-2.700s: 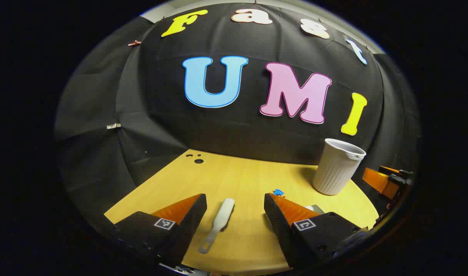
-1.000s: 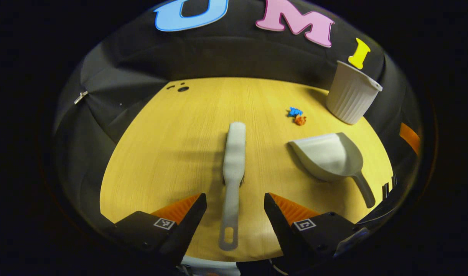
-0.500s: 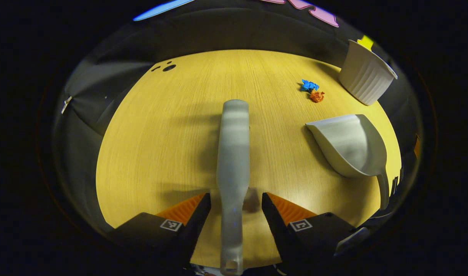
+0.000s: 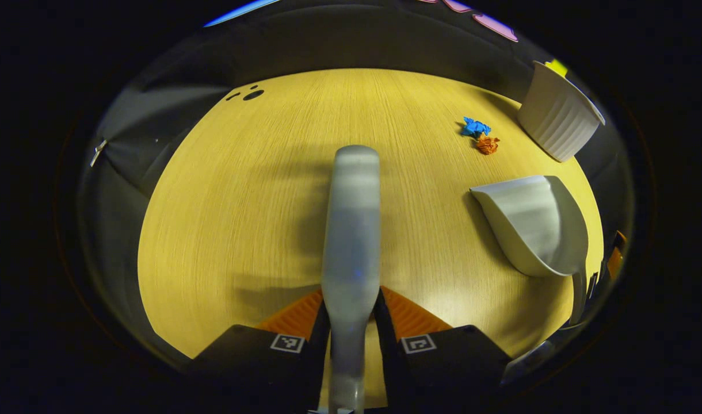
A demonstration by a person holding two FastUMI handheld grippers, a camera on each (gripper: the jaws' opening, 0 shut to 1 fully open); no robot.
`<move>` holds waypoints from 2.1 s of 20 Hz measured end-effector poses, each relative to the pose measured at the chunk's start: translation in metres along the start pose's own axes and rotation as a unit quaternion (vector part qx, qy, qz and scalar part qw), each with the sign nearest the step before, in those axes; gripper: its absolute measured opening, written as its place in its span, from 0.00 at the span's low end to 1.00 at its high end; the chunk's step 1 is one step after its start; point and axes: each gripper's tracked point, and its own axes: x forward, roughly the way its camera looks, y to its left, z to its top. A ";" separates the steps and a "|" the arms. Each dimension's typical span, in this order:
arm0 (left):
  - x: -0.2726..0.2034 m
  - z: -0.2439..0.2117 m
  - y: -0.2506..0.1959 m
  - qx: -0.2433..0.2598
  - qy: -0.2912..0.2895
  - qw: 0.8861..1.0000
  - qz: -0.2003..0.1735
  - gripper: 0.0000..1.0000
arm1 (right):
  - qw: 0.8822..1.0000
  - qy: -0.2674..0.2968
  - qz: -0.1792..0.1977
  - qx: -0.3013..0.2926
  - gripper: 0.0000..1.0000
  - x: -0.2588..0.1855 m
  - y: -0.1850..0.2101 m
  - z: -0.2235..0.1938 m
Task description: Pick up the small broom and dustpan from the desktop, sweep the trash into the dustpan with the broom, and then empty the trash into the garbage bin.
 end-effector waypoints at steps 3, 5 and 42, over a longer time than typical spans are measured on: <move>0.001 0.001 0.001 -0.004 -0.005 1.000 -0.001 0.33 | 0.999 0.031 0.013 0.002 0.99 0.005 0.005 -0.014; 0.001 0.002 0.001 -0.008 -0.012 1.000 -0.001 0.30 | 0.999 0.044 0.016 0.003 0.99 0.009 0.007 -0.021; -0.028 0.014 0.000 -0.007 -0.029 0.999 0.017 0.25 | 0.980 0.194 0.038 0.015 0.38 0.087 0.017 -0.079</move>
